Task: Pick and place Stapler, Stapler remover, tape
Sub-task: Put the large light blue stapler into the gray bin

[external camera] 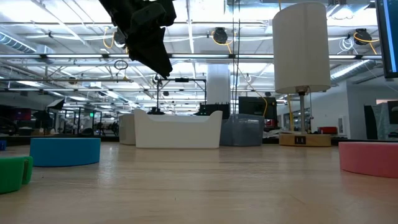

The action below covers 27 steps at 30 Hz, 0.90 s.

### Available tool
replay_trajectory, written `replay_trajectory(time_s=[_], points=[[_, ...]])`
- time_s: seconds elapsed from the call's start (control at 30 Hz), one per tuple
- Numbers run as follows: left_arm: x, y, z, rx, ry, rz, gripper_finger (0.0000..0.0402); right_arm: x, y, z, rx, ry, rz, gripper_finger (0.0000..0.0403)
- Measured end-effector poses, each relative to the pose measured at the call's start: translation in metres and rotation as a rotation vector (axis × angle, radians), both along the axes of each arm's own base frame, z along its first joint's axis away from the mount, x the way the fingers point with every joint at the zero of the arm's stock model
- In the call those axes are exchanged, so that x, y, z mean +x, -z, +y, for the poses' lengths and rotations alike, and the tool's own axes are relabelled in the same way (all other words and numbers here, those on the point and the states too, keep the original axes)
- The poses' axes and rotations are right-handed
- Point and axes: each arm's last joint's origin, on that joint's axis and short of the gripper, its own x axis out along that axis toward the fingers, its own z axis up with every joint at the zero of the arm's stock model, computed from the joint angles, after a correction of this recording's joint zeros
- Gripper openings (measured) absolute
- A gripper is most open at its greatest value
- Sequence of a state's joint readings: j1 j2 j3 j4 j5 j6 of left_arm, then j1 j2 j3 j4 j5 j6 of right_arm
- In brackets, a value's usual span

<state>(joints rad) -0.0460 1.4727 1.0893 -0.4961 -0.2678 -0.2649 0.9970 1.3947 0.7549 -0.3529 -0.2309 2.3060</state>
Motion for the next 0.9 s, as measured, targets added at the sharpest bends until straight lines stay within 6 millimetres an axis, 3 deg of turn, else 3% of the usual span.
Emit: replay_trajectory(time_s=[0.17,0.37,0.53,0.73,0.9], points=[[0.000,0.000,0.000,0.003,-0.002,0.000,0.0150,-0.004,0.010,-0.007,-0.028,0.041,0.041,0.0173],[0.000,0.000,0.000,0.003,-0.002,0.000,0.0150,-0.004,0.012,-0.007,-0.029,0.028,0.036,0.0118],[0.000,0.000,0.000,0.004,-0.002,-0.001,0.0150,-0.004,0.012,-0.007,-0.025,0.007,0.026,0.0118],[0.004,-0.004,-0.001,-0.012,0.011,-0.057,0.0150,0.000,0.002,-0.013,0.007,-0.020,-0.031,0.0118],[0.009,-0.008,-0.004,-0.055,0.112,-0.111,0.0150,0.009,-0.015,-0.033,-0.064,-0.026,-0.134,0.0118]])
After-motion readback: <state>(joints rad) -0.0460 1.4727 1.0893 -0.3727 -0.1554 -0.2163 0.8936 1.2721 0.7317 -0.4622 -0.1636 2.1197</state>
